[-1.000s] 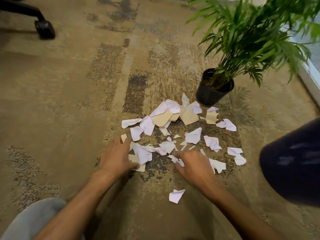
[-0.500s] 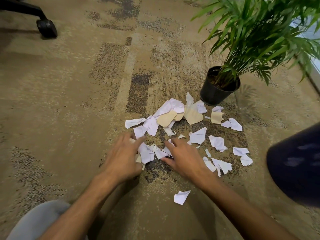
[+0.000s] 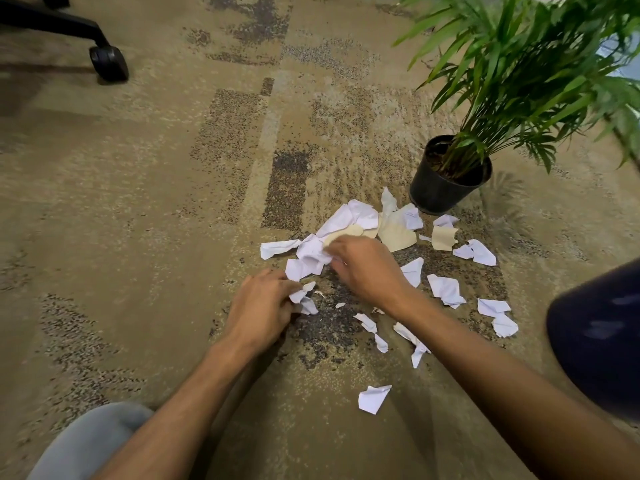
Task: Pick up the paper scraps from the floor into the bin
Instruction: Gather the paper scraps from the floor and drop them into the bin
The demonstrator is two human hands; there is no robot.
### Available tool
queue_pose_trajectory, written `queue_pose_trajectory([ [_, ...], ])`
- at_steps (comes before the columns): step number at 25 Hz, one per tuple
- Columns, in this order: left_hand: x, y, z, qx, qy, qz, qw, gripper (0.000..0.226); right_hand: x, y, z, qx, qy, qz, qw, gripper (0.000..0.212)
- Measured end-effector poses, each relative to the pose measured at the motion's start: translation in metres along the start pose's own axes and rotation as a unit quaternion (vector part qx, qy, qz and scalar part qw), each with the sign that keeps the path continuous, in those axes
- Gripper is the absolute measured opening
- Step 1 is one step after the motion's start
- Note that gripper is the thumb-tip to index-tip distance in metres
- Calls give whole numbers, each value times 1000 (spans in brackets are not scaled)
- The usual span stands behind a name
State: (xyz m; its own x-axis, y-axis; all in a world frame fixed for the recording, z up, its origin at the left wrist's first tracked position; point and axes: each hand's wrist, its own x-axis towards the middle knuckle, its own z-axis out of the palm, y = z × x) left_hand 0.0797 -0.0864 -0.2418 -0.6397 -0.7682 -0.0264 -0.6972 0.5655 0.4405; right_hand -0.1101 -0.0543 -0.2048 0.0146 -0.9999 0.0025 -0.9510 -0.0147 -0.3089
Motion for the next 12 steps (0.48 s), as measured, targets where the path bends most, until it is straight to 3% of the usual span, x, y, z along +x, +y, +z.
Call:
queue_pose_trajectory([
  [4, 2, -9, -3, -96, 11, -82, 992, 23, 49, -1, 23, -142, -50, -67, 986, 20],
  [9, -1, -9, -10, 63, -74, -59, 993, 39, 52, -2, 28, -105, -129, -48, 985, 61],
  [12, -5, -5, -10, 108, -125, -51, 985, 53, 47, -7, 21, -80, -156, -52, 983, 74],
])
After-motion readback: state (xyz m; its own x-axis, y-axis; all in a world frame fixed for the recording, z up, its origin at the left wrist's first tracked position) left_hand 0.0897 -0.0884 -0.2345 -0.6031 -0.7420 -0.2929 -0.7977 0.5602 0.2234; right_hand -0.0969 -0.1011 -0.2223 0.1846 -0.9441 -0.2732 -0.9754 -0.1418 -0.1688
